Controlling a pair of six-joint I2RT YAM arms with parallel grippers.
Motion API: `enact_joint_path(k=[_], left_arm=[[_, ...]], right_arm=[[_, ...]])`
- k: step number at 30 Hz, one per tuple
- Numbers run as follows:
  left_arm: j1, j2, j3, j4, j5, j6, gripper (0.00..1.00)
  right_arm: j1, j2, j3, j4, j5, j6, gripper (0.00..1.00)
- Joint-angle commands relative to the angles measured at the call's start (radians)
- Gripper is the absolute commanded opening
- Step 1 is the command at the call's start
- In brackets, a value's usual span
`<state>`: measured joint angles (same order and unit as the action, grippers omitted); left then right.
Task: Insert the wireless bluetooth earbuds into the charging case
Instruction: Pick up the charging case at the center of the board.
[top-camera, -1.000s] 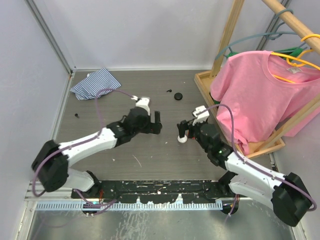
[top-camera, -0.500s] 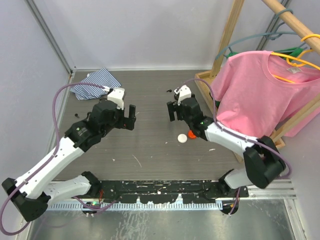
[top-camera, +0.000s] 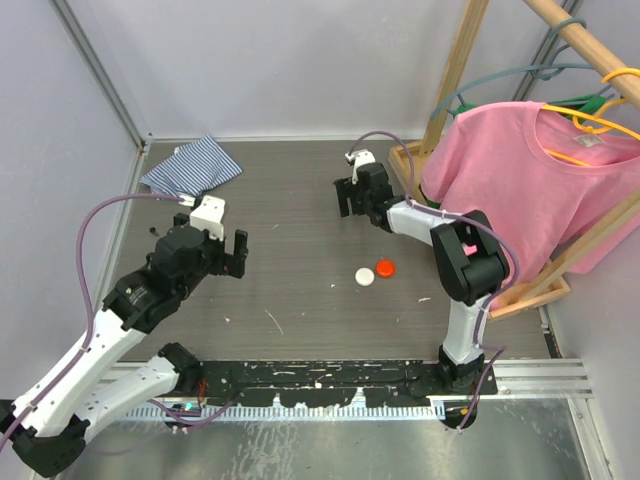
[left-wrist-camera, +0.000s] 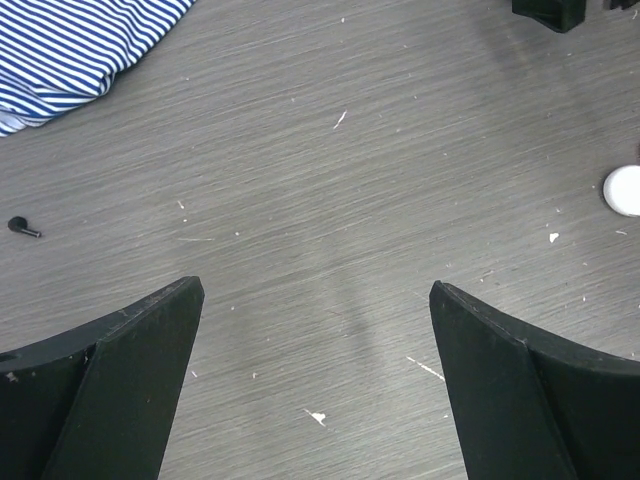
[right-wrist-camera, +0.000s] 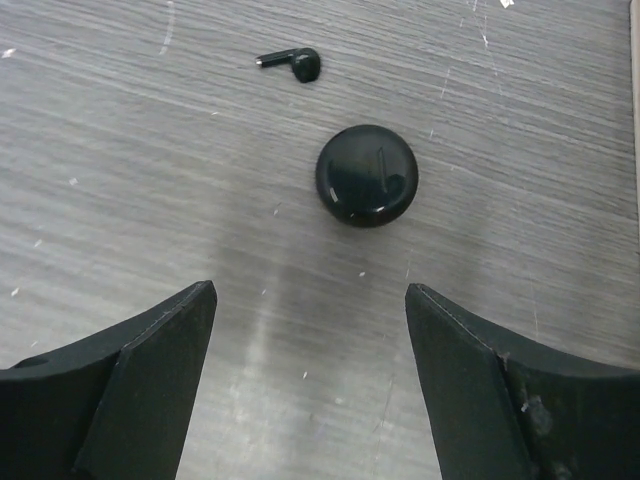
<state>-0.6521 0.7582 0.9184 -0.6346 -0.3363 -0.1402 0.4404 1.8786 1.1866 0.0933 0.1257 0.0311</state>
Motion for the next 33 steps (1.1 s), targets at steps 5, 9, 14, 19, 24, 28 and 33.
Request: enact_joint_path(k=[5,9,14,19,24,28,33], left_arm=[[0.036,-0.049,-0.009,0.053,0.036,0.022,0.98],[0.068,-0.037,-0.015,0.058,0.082,0.017,0.99],[0.09,-0.022,-0.016,0.059,0.106,0.012,1.0],[0.102,-0.02,-0.018,0.062,0.12,0.008,0.99],[0.113,-0.027,-0.023,0.07,0.139,-0.001,0.99],[0.118,-0.032,-0.024,0.074,0.155,-0.005,0.99],[0.121,-0.039,-0.025,0.078,0.169,-0.013,0.99]], right_arm=[[-0.048,0.16,0.188,0.02,-0.043,-0.013,0.82],[-0.063,0.234,0.261,0.0,-0.054,-0.013,0.82],[-0.069,0.295,0.324,-0.027,-0.056,-0.024,0.82],[-0.071,0.323,0.353,-0.059,-0.051,-0.042,0.76],[-0.071,0.307,0.328,-0.067,-0.067,-0.042,0.63],[-0.071,0.266,0.29,-0.079,-0.08,-0.05,0.55],[-0.065,0.167,0.21,-0.08,-0.125,-0.053,0.51]])
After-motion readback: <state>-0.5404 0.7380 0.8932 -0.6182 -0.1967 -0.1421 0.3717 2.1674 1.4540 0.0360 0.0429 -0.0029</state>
